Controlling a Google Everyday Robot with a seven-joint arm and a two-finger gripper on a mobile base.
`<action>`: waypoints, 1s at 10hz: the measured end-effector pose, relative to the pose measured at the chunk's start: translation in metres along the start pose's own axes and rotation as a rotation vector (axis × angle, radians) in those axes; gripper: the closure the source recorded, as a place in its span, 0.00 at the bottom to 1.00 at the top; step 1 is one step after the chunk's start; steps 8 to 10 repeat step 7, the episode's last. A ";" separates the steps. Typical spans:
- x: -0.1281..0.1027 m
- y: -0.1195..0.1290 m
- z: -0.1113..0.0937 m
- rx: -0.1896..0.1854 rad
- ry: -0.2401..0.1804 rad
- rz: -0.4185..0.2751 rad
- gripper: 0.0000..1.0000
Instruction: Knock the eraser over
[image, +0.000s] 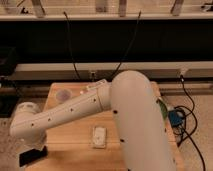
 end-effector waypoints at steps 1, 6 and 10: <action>-0.006 -0.008 0.002 0.010 -0.014 -0.019 0.98; -0.026 -0.024 0.004 0.046 -0.033 -0.078 0.98; -0.021 -0.022 0.001 0.052 -0.023 -0.054 0.98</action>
